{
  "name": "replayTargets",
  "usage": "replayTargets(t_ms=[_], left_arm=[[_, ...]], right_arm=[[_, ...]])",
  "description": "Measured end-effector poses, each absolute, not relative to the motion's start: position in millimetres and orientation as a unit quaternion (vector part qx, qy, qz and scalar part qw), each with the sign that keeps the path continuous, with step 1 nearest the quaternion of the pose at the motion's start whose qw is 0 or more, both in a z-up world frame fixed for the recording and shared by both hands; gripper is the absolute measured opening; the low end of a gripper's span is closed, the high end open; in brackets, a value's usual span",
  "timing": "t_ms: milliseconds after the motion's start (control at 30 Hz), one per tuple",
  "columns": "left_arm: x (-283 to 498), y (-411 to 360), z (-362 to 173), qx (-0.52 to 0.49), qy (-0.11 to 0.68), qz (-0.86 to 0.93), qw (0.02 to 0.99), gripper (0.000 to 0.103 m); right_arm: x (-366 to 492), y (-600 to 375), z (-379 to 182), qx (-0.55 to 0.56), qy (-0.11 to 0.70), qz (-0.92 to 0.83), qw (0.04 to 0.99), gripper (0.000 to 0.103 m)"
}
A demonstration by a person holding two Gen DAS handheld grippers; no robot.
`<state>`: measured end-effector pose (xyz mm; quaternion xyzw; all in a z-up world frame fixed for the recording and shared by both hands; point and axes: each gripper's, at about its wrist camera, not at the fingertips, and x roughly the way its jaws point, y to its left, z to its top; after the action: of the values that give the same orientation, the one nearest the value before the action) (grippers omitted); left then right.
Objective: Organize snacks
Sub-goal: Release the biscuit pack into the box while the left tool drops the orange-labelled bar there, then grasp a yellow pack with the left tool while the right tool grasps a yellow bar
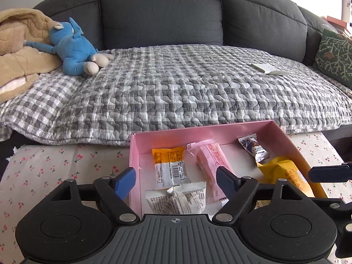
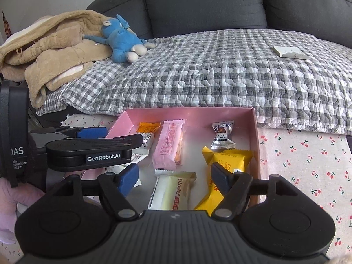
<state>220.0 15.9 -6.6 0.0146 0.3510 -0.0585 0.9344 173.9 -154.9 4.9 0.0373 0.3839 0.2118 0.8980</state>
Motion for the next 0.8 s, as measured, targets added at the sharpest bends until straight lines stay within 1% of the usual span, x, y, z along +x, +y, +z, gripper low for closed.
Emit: replayTargets(t_ms=[67,100,200,600,667,700,733,800], left_arm=[[208.1,20.2,-3.2,0.011,0.351,-0.061,0.934,0.087],[200.5,23.4,-1.7,0.009,0.353,-0.061,0.934,0.09],[177.7,31.3,1.1,0.013,0.347,-0.058,0.936,0.094],[108.5,47.6,2.7,0.061,0.35,-0.066,0.933,0.098],[98.2,53.3,-1.6,0.066,0.35,-0.069,0.932,0.098],[92.8,57.4,-4.2,0.067,0.349,-0.071,0.932,0.098],[88.5,61.0,-6.8,0.067,0.349,-0.071,0.932,0.098],[84.2,67.7,-11.0,0.065,0.353,-0.077,0.93,0.098]], right_arm=[[165.7,-152.6,11.1,0.029,0.383,0.21,0.899,0.074],[160.4,-151.5,14.4,0.026,0.381,0.209,0.9,0.076],[144.1,-150.2,21.1,0.025,0.375,0.214,0.901,0.085],[90.8,-145.6,16.8,0.026,0.385,0.209,0.899,0.087],[83.7,-146.4,12.9,0.033,0.383,0.204,0.9,0.086],[79.5,-147.8,10.6,0.039,0.379,0.2,0.903,0.081],[75.9,-149.8,8.2,0.047,0.375,0.194,0.905,0.073],[74.0,-151.5,2.7,0.054,0.374,0.189,0.907,0.066]])
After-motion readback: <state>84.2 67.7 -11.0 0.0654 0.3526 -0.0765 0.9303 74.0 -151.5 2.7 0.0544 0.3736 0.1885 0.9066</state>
